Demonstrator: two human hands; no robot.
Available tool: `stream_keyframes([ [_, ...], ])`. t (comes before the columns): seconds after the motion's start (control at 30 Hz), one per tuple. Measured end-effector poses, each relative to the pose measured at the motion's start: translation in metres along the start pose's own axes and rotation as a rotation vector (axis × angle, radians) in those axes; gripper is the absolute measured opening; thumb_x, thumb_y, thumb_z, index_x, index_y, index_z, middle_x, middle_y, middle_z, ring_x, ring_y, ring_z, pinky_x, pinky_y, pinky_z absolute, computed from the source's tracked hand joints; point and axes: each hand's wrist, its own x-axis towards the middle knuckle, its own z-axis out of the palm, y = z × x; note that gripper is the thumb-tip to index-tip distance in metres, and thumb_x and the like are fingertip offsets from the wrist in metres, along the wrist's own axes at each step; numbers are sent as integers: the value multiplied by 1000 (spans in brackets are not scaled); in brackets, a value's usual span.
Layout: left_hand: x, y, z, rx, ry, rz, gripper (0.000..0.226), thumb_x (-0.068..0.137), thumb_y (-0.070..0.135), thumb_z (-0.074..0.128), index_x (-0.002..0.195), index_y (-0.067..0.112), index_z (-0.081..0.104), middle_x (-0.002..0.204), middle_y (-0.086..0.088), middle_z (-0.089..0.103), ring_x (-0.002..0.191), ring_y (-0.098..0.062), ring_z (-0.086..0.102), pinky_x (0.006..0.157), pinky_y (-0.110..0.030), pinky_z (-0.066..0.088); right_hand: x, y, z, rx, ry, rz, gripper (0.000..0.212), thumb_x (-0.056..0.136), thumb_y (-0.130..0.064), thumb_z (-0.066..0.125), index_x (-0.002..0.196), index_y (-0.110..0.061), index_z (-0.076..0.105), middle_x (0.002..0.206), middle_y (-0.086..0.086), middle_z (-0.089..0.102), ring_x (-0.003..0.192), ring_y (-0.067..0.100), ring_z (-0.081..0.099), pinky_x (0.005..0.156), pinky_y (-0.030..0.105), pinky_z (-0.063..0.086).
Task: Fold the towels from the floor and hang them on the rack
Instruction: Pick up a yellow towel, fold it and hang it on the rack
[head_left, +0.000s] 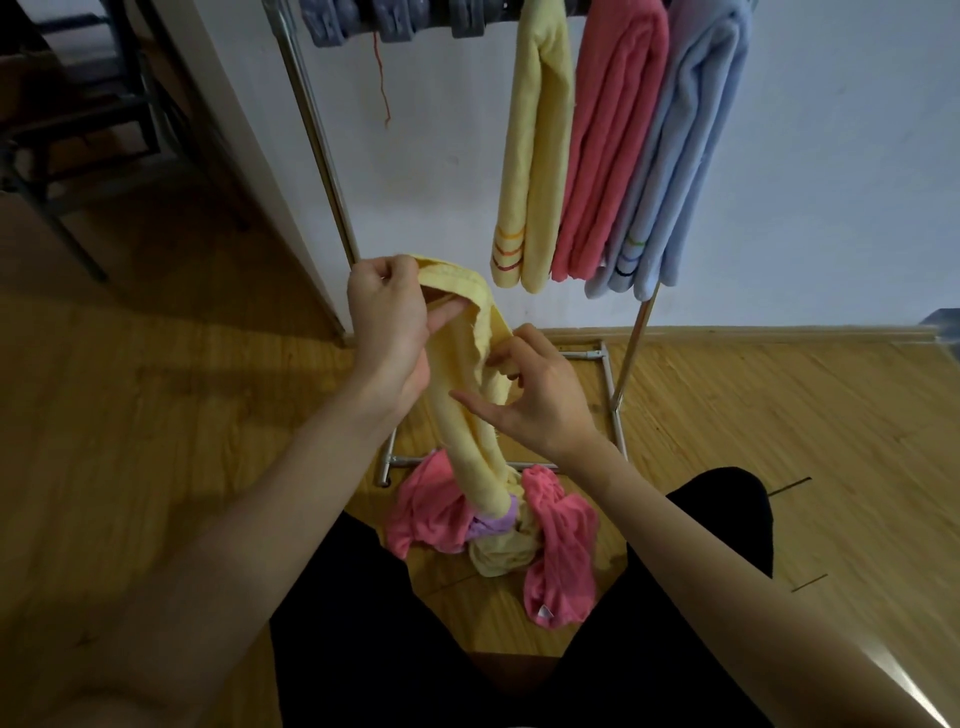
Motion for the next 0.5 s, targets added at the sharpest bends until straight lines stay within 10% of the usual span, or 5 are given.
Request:
stream_keyframes([
  [0.5,23,-18,-33,171,-55,-81,14,99,3,40,107,-3,49,96,-19,57,83,-25,69,63,-27,58,5,30,-38,16,104,4,9,86,-3,66,90,2,72,85,10,63,70,16,58,65,22,48],
])
